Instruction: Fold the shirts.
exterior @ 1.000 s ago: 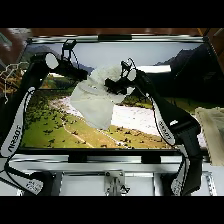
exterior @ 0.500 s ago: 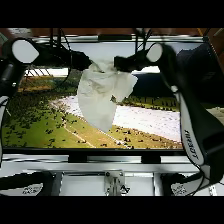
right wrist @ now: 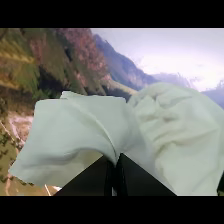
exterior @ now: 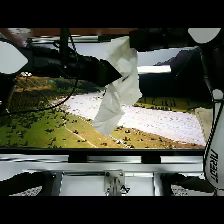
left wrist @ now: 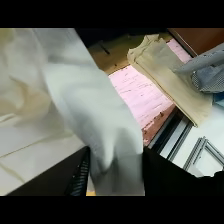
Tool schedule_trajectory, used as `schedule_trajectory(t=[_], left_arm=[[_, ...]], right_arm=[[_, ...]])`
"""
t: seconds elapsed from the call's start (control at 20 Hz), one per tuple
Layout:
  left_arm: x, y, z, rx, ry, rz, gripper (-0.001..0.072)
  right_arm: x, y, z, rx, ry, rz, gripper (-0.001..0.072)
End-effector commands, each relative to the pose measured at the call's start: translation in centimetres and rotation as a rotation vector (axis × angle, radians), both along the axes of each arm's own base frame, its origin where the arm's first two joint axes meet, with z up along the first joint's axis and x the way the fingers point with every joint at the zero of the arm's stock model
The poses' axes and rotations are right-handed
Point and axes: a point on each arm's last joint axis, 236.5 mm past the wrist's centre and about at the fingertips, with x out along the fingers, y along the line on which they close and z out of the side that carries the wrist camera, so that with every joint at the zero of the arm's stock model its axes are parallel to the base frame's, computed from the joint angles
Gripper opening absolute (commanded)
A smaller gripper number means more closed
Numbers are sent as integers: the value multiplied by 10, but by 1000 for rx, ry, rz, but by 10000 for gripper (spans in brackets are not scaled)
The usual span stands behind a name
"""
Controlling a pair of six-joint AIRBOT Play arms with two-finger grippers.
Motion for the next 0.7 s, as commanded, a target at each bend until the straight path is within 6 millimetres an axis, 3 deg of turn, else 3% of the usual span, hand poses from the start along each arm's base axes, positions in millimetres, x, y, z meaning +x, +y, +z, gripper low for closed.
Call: schedule_trajectory(t=[0.0,0.05,0.1,0.15,0.25,0.45,0.65], left_arm=[[12,51,-9,107,11,66,438],[22,73,-10,133,6,114,439],[32,91,-11,151,-3,153,527],[43,104,-12,158,-8,183,720],[57,113,-26,194,-15,179,720],[74,76,-63,224,-28,85,720],[77,26,-71,135,-39,25,720]], right_arm=[[-22,-10,-14,-96,68,41,87],[-23,-10,-15,-100,72,45,87],[-25,-6,-15,-89,75,61,87],[-30,1,-13,-68,77,92,87],[-38,16,-7,-16,86,147,87],[-44,24,-6,30,115,157,87],[-38,20,-12,26,137,123,87]])
